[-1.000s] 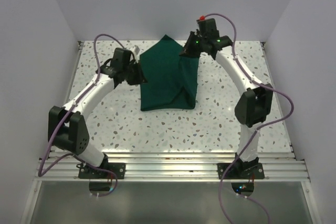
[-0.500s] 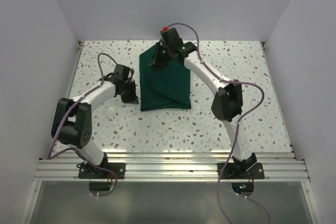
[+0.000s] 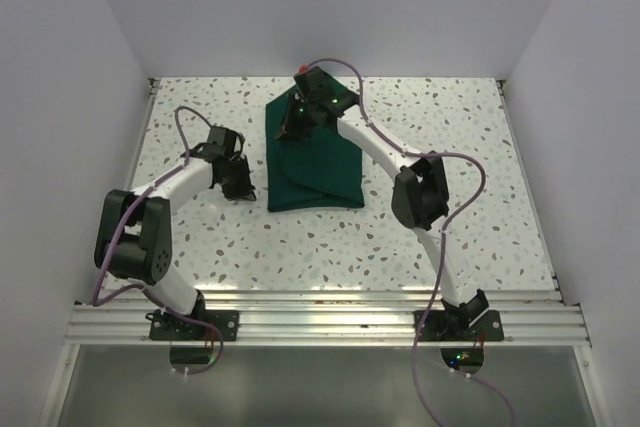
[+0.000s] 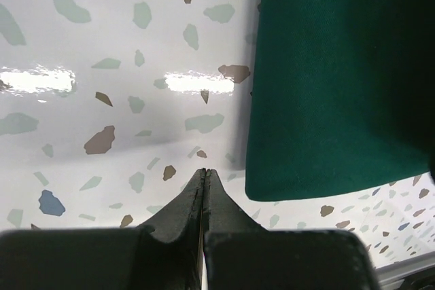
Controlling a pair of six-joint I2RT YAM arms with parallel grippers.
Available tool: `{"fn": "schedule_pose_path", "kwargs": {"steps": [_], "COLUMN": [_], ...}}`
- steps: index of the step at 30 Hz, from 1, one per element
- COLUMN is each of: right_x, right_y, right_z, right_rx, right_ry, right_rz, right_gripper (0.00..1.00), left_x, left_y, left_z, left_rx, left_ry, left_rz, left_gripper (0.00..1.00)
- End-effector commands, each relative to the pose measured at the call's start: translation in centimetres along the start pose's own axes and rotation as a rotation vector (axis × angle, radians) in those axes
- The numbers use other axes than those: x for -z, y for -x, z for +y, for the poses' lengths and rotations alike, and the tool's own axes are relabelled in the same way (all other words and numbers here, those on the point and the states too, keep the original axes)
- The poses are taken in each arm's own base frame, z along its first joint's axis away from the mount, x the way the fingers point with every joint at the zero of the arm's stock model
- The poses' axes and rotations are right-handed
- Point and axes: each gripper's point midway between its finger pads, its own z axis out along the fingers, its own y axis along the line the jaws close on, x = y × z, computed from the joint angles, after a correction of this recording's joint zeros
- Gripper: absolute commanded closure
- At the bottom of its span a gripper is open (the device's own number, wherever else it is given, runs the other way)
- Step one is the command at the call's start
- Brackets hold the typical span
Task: Prepare the surgical pack
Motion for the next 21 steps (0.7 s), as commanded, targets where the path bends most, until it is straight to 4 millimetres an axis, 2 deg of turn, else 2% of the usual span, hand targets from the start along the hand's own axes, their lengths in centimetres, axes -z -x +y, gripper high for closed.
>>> {"fn": "schedule_pose_path", "kwargs": {"steps": [1,9,16,18,21], "right_x": [-0.3,-2.1,-4.6,-4.7,-4.6], "right_y": [-0.9,-1.9,-3.9,-4.1,-4.7], "right_z": [3.0,2.2,0.4,0.4,0.5], "right_rx": [0.002,-0.005,-0.023,-0.023,-0.022], "right_ry": [0.086,0.06,0.032,0.035,0.042], "right_rz": [0.014,0.039,0.094,0.101,0.127], "right_gripper": [1.0,1.0,0.98,0.93,0.62], "left_x": [1.0,1.5,2.1,2.2,2.5], "left_y": [1.3,1.8,2.6,2.7,3.0], "left_z": [0.6,1.9,2.2,2.1,1.9], "left_rx": [0.011,0.028,0.028,0.024,0.023], "left_ry": [0.002,0.008,-0.005,-0.01,-0.029], "left_rz": [-0.062,-0.074,-0.088,-0.088,-0.089], "left_gripper": [1.0,1.0,1.0,1.0,0.98]}}
